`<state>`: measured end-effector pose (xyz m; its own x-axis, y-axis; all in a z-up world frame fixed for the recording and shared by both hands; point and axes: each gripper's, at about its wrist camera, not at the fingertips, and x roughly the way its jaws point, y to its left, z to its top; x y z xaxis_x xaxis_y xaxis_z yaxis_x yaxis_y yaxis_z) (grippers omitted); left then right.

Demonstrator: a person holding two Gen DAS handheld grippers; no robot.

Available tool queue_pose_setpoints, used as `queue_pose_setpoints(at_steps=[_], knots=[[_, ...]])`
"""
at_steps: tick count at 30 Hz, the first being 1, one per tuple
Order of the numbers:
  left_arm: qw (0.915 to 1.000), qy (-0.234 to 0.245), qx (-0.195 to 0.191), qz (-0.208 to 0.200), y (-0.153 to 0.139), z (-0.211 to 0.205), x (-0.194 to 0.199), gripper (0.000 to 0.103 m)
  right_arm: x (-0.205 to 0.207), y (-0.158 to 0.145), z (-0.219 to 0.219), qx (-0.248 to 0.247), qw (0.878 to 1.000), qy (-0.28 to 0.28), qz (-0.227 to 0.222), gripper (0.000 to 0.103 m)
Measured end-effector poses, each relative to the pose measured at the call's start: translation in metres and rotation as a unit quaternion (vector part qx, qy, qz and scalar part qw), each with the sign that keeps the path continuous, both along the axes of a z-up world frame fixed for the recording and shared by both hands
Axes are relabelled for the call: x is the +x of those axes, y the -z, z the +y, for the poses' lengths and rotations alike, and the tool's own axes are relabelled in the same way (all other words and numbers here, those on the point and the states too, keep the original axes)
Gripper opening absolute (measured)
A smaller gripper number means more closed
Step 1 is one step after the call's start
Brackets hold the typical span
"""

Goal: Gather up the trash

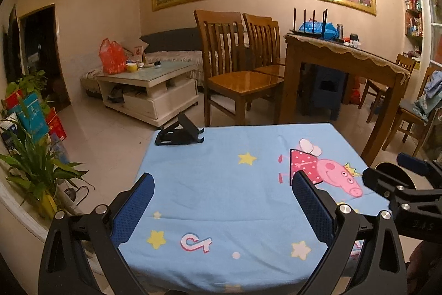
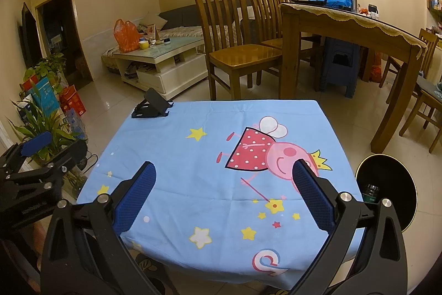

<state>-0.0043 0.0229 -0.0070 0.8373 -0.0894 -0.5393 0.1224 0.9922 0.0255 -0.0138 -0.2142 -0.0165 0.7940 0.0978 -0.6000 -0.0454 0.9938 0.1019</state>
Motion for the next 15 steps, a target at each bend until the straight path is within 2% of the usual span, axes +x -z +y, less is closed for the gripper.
queue_pose_setpoints(at_steps=[5,10,15], knots=[[0.9994,0.009,-0.029,0.020,0.0033,0.0073,0.0056,0.097,-0.0010,-0.0002,0.0010,0.000,1.000,-0.001,0.000,0.098],[0.9994,-0.028,-0.019,0.003,0.0010,0.0093,0.0011,0.097,-0.0028,-0.0014,0.0031,0.001,1.000,-0.001,0.001,0.098],[0.9995,-0.031,0.004,-0.002,0.0013,0.0041,-0.0003,0.097,-0.0037,-0.0009,0.0052,0.002,1.000,-0.001,0.003,0.098]])
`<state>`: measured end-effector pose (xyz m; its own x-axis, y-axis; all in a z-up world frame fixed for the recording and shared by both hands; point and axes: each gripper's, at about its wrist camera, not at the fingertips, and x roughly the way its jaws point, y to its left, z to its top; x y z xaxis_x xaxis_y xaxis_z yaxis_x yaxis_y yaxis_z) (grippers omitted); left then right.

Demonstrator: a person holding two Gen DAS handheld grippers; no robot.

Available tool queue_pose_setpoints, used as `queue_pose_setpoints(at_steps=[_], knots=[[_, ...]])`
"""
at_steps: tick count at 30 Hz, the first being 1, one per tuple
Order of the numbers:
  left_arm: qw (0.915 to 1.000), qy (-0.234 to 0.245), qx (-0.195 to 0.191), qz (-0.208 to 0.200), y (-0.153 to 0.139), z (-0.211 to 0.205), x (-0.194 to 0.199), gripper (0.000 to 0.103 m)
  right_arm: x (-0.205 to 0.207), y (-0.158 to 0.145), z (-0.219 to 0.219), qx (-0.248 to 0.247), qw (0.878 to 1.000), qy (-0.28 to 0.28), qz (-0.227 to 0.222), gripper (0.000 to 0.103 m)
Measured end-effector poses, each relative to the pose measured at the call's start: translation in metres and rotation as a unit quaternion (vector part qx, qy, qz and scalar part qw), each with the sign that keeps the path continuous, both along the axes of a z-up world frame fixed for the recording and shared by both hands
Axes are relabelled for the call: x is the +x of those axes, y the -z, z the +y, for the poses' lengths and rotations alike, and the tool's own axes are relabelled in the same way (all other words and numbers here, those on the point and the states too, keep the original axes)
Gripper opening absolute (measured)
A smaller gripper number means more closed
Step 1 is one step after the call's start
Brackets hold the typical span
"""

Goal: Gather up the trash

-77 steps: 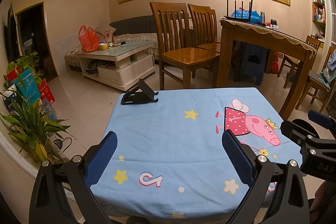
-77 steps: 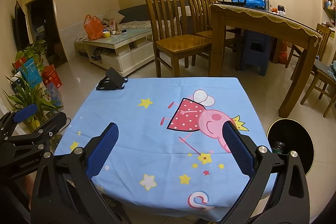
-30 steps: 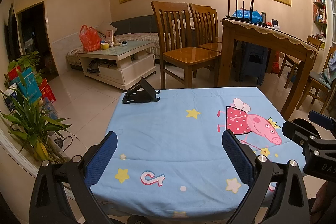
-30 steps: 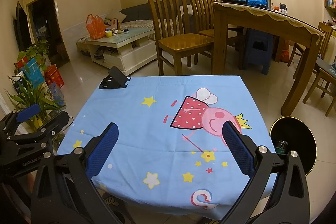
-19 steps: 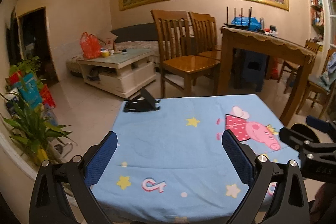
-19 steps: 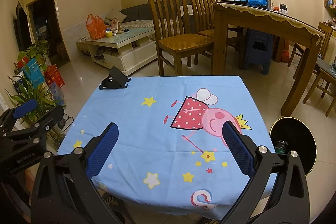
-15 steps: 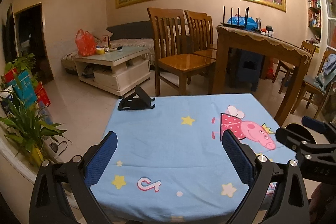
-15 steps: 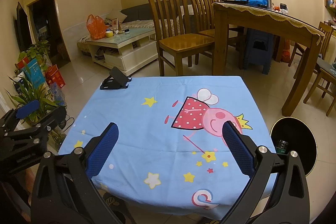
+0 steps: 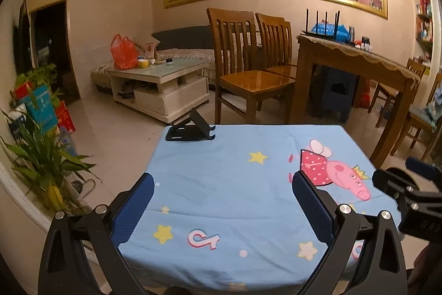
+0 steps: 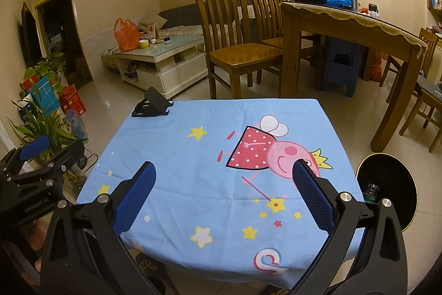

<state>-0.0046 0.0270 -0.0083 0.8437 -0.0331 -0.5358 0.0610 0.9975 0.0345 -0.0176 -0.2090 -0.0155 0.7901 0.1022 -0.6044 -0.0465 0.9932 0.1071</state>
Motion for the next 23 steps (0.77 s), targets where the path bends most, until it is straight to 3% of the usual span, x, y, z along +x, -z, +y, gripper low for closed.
queue_pose_setpoints(at_steps=[6,23], knots=[[0.9997,0.005,-0.011,0.019,0.005,0.003,0.003,0.097,0.002,0.004,-0.004,0.001,1.000,0.001,0.002,0.098],[0.9993,0.002,0.017,0.032,0.012,0.005,0.010,0.097,0.003,0.009,-0.016,0.009,1.000,0.001,0.014,0.098]])
